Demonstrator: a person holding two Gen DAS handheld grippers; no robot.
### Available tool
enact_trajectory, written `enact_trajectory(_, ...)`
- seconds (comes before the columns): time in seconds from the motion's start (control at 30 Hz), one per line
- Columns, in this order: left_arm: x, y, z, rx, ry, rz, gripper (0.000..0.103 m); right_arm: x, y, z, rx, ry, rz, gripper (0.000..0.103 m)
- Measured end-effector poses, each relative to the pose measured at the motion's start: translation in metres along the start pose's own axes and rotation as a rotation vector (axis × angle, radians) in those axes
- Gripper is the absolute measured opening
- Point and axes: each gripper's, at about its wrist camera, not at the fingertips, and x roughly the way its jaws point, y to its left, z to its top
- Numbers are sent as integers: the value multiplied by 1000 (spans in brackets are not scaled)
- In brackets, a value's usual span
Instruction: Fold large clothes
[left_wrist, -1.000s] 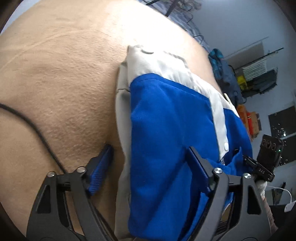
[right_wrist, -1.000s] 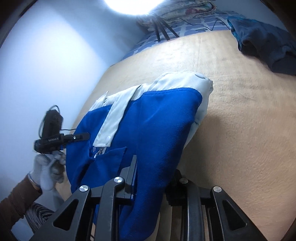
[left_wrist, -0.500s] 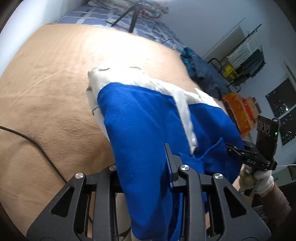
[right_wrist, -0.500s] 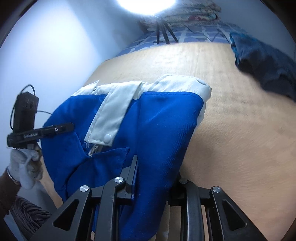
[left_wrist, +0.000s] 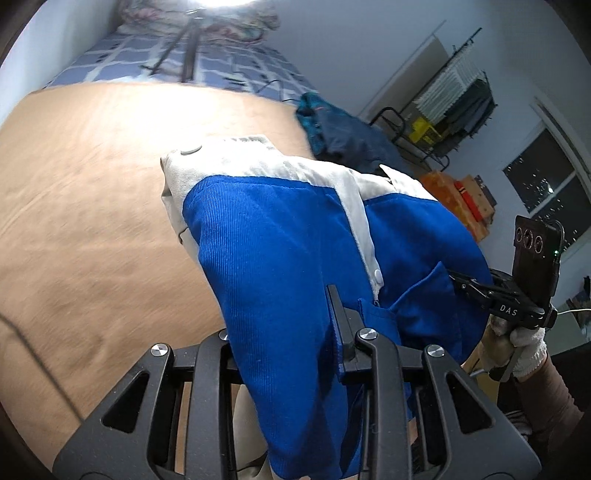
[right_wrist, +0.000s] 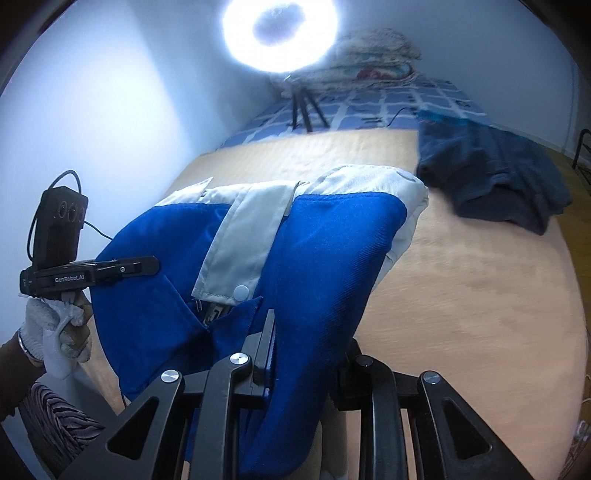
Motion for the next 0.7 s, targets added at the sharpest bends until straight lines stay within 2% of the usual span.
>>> enact_trajectory(0.27, 40, -43, 46, 64, -25, -74, 27, -36, -59, 20, 49, -81, -20, 21)
enact_trajectory(0.4, 62, -64, 79, 109, -44, -104, 27, -48, -89, 33, 69, -126, -25, 21)
enact_trajectory(0.7, 120, -95, 162, 174, -102, -166, 26, -58, -153, 88, 96, -234, -77, 21)
